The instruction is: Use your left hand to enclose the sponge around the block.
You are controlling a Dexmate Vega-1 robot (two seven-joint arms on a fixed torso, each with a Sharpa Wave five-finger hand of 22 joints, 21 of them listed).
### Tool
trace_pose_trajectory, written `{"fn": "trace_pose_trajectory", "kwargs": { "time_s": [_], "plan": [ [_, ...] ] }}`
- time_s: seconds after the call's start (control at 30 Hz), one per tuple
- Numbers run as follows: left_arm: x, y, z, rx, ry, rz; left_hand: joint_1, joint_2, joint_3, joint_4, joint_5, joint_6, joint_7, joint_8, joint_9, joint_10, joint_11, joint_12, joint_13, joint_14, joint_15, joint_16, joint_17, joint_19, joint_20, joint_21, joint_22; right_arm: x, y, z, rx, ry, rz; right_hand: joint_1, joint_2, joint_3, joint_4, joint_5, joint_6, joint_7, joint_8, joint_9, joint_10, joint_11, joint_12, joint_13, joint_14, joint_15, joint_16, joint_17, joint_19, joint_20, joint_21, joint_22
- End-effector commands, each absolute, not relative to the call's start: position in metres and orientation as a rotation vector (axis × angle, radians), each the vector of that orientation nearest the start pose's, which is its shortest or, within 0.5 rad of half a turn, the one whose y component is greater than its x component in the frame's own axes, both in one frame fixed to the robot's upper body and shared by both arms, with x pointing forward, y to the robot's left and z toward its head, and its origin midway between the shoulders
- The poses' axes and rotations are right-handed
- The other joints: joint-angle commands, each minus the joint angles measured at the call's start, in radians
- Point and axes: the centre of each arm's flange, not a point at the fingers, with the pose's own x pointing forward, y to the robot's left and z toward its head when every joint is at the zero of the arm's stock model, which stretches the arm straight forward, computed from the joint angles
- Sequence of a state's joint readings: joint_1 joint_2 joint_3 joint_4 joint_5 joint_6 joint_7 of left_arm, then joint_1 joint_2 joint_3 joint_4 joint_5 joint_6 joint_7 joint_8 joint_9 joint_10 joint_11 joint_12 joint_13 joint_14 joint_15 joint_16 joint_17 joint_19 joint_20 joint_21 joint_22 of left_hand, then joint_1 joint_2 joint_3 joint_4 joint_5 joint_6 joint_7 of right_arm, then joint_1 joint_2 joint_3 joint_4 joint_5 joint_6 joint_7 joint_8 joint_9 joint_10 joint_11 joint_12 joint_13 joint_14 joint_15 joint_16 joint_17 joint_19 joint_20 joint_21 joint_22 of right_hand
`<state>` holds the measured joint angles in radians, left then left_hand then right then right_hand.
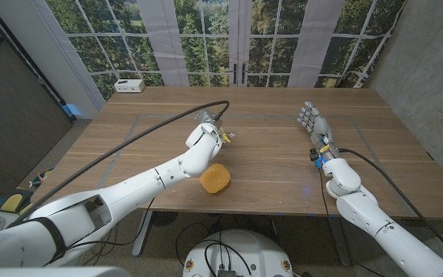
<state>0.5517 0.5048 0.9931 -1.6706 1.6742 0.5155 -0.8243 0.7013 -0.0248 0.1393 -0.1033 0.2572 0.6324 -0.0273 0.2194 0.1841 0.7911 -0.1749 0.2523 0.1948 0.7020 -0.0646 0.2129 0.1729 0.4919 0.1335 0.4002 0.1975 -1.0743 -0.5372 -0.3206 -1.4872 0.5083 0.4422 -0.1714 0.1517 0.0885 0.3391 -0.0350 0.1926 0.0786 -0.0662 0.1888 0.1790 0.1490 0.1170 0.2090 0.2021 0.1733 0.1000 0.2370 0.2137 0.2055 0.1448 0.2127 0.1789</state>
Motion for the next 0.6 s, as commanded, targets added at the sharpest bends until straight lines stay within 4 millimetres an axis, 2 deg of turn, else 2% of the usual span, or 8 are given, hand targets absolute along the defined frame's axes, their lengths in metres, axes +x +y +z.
{"fn": "trace_pose_trajectory", "kwargs": {
  "time_s": [0.03, 0.07, 0.2, 0.23, 0.3, 0.37, 0.47, 0.6],
  "plan": [
    [0.625, 0.105, -0.021, 2.273, -0.001, 0.215, 0.079, 0.009, 0.029, -0.037, -0.009, 0.082, -0.01, 0.011, 0.004, 0.08, -0.016, 0.017, -0.003, 0.062, -0.117, 0.006, 0.001, 0.027, -0.037, 0.015, 0.007, 0.589, -0.295, -0.075, -0.005, -0.699, 0.07, -0.006, 0.0, 0.002, 0.004, 0.004, 0.002, -0.006, 0.002, 0.004, 0.009, -0.001, 0.002, 0.003, 0.01, -0.002, -0.003, 0.003, 0.006, 0.003, 0.0, 0.004],
    [0.624, 0.106, -0.024, 2.271, -0.022, 0.208, 0.109, 0.016, 0.041, -0.047, -0.014, 0.122, 0.004, 0.018, 0.005, 0.13, -0.013, 0.03, -0.003, 0.087, -0.126, 0.007, 0.001, 0.038, -0.048, 0.02, 0.008, 0.589, -0.295, -0.073, -0.005, -0.698, 0.069, -0.006, 0.001, 0.002, 0.004, 0.004, 0.002, -0.006, 0.002, 0.004, 0.009, -0.001, 0.001, 0.003, 0.01, -0.002, -0.003, 0.003, 0.006, 0.002, 0.0, 0.004],
    [0.625, 0.105, -0.028, 2.298, -0.01, 0.21, 0.23, 0.042, 0.088, -0.074, -0.026, 0.176, 0.007, 0.015, 0.012, 0.232, -0.014, 0.054, -0.001, 0.177, -0.155, 0.017, 0.006, 0.088, -0.086, 0.044, 0.009, 0.589, -0.295, -0.071, -0.018, -0.702, 0.071, -0.006, 0.001, 0.003, 0.004, 0.004, 0.002, -0.006, 0.002, 0.004, 0.009, 0.0, 0.001, 0.003, 0.01, -0.003, -0.003, 0.002, 0.006, 0.003, -0.001, 0.004],
    [0.625, 0.108, -0.028, 2.259, -0.007, 0.205, 0.281, 0.057, 0.104, -0.079, -0.033, 0.203, 0.008, 0.022, 0.017, 0.25, -0.025, 0.057, 0.003, 0.207, -0.164, 0.028, 0.013, 0.096, -0.089, 0.05, 0.011, 0.589, -0.294, -0.07, -0.017, -0.699, 0.066, -0.006, 0.001, 0.003, 0.004, 0.004, 0.003, -0.006, 0.003, 0.004, 0.009, 0.0, 0.001, 0.003, 0.01, -0.003, -0.003, 0.002, 0.006, 0.003, -0.001, 0.004],
    [0.624, 0.108, -0.03, 2.272, -0.044, 0.243, 0.389, 0.077, 0.129, -0.082, -0.052, 0.259, -0.003, 0.055, 0.04, 0.296, -0.023, 0.074, 0.026, 0.253, -0.17, 0.047, 0.025, 0.101, -0.096, 0.062, 0.015, 0.59, -0.294, -0.069, -0.022, -0.702, 0.07, -0.005, 0.001, 0.003, 0.004, 0.004, 0.003, -0.005, 0.003, 0.004, 0.009, -0.001, 0.001, 0.003, 0.011, -0.003, -0.003, 0.002, 0.006, 0.003, -0.001, 0.004],
    [0.624, 0.111, -0.03, 2.249, -0.041, 0.226, 0.528, 0.087, 0.139, -0.08, -0.073, 0.333, -0.001, 0.12, 0.081, 0.378, -0.025, 0.116, 0.071, 0.339, -0.177, 0.09, 0.046, 0.12, -0.114, 0.092, 0.023, 0.59, -0.294, -0.069, -0.021, -0.699, 0.068, -0.005, 0.002, 0.004, 0.003, 0.004, 0.003, -0.006, 0.002, 0.004, 0.008, -0.001, 0.001, 0.003, 0.01, -0.002, -0.004, 0.002, 0.006, 0.003, -0.001, 0.004],
    [0.626, 0.114, -0.034, 2.233, -0.052, 0.209, 0.583, 0.083, 0.134, -0.075, -0.073, 0.361, 0.003, 0.152, 0.104, 0.392, -0.015, 0.125, 0.091, 0.375, -0.179, 0.109, 0.056, 0.129, -0.12, 0.113, 0.031, 0.592, -0.293, -0.068, -0.027, -0.697, 0.069, -0.004, 0.002, 0.004, 0.003, 0.005, 0.003, -0.006, 0.003, 0.004, 0.008, 0.0, 0.001, 0.003, 0.01, -0.002, -0.004, 0.002, 0.006, 0.002, -0.001, 0.004],
    [0.623, 0.118, -0.035, 2.222, -0.118, 0.242, 0.612, 0.084, 0.125, -0.067, -0.075, 0.444, -0.016, 0.193, 0.108, 0.398, -0.007, 0.128, 0.109, 0.384, -0.179, 0.115, 0.062, 0.131, -0.122, 0.136, 0.04, 0.593, -0.293, -0.068, -0.022, -0.696, 0.071, -0.004, 0.003, 0.005, 0.003, 0.005, 0.003, -0.007, 0.003, 0.004, 0.008, -0.002, 0.0, 0.003, 0.009, -0.002, -0.005, 0.002, 0.006, 0.001, -0.001, 0.004]
  ]
}}
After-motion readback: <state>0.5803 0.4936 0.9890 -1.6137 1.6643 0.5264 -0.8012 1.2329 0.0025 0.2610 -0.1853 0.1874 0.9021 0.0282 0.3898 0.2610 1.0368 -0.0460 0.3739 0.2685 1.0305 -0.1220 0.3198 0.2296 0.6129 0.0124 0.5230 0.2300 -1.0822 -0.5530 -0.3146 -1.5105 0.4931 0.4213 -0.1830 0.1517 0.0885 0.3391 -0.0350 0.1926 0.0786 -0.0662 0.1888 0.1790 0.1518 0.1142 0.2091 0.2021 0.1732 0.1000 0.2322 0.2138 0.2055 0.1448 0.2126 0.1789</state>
